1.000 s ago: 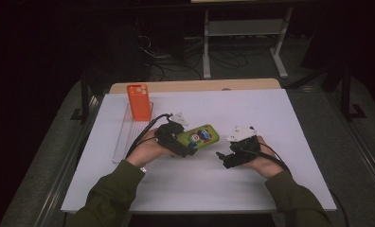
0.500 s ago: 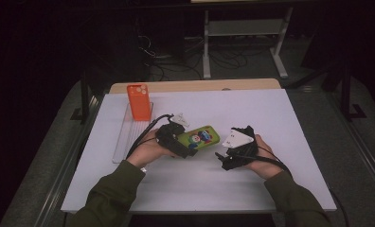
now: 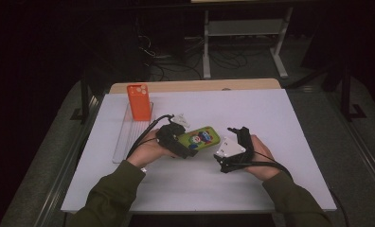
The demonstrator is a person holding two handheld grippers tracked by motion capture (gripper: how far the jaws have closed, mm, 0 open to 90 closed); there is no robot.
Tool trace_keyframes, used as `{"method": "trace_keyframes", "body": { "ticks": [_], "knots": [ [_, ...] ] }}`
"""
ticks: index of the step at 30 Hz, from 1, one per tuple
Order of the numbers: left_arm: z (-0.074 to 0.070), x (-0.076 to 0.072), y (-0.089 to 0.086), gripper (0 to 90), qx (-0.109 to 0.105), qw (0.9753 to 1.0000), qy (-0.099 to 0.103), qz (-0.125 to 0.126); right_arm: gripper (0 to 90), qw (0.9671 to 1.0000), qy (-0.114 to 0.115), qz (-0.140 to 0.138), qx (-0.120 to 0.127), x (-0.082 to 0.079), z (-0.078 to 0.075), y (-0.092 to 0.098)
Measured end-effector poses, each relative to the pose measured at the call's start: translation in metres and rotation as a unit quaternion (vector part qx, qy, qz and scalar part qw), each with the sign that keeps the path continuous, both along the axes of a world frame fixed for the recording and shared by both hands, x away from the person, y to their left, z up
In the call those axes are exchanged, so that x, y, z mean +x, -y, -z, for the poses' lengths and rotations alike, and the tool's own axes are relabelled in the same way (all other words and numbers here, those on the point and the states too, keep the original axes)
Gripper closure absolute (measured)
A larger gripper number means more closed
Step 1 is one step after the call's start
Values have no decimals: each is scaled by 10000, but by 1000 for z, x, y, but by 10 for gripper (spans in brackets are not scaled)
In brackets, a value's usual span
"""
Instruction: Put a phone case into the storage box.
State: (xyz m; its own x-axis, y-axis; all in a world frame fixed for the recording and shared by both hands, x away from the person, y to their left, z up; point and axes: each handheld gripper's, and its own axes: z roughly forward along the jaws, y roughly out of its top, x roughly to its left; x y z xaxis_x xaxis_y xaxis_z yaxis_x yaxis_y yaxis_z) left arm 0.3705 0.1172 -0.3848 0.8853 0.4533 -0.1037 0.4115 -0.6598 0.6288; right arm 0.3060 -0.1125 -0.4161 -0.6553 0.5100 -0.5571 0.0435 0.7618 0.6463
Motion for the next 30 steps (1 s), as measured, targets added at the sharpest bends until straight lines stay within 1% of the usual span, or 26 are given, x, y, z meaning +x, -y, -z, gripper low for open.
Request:
{"method": "trace_keyframes", "body": {
  "ticks": [3, 4, 5, 7, 12, 15, 16, 17, 18, 21, 22, 23, 24, 25, 26, 27, 28, 30],
  "knots": [
    [0, 0, 0, 150, 25, 10000, 20, 9, 18, 9998, 145, -45, -108, -2, 1, -2],
    [0, -1, 1, 150, -8, 10000, 13, -20, 18, 9998, 163, -62, -133, -3, 1, -3],
    [0, 0, 1, 150, 38, 10000, 12, 22, 18, 9996, 217, -80, -183, -3, 1, -4],
    [1, -1, 1, 150, 17, 10000, -47, -8, 18, 9992, 299, -109, -231, -5, 1, -5],
    [1, -2, 2, 150, 6, 10000, -42, -25, 18, 9981, 468, -165, -364, -8, 3, -9],
    [1, -2, 3, 150, 20, 10000, -27, -18, 18, 9967, 620, -166, -492, -9, 4, -11],
    [1, -2, 2, 151, 55, 10000, -21, 18, 18, 9964, 642, -189, -513, -10, 4, -11],
    [1, -1, 2, 151, 87, 9999, -18, 67, 18, 9957, 713, -213, -545, -10, 4, -12],
    [1, -2, 3, 150, 66, 10000, -23, 57, 18, 9954, 741, -216, -564, -11, 5, -12],
    [1, -2, 3, 150, 60, 10000, -16, 60, 18, 9924, 945, -287, -738, -11, 5, -13],
    [1, -2, 3, 150, 17, 10000, -22, 24, 18, 9894, 1071, -381, -909, -10, 5, -13],
    [1, -2, 4, 150, 7, 10000, -17, 14, 18, 9897, 1071, -369, -872, -11, 6, -13],
    [1, -3, 4, 150, -2, 10000, 0, -2, 18, 9890, 1104, -382, -908, -11, 6, -14],
    [0, -2, 3, 151, 51, 10000, 17, 36, 18, 9883, 1139, -396, -936, -12, 7, -14],
    [0, -1, 2, 151, 123, 9999, 44, 100, 18, 9872, 1175, -428, -988, -12, 7, -15],
    [-1, -1, 2, 151, 137, 9998, 49, 99, 18, 9854, 1231, -452, -1087, -13, 8, -15],
    [0, -2, 4, 151, 27, 10000, 22, 7, 18, 9855, 1258, -442, -1053, -14, 9, -17],
    [-1, -2, 4, 151, 23, 10000, 23, 16, 18, 9823, 1383, -493, -1166, -15, 10, -18]
  ]
}}
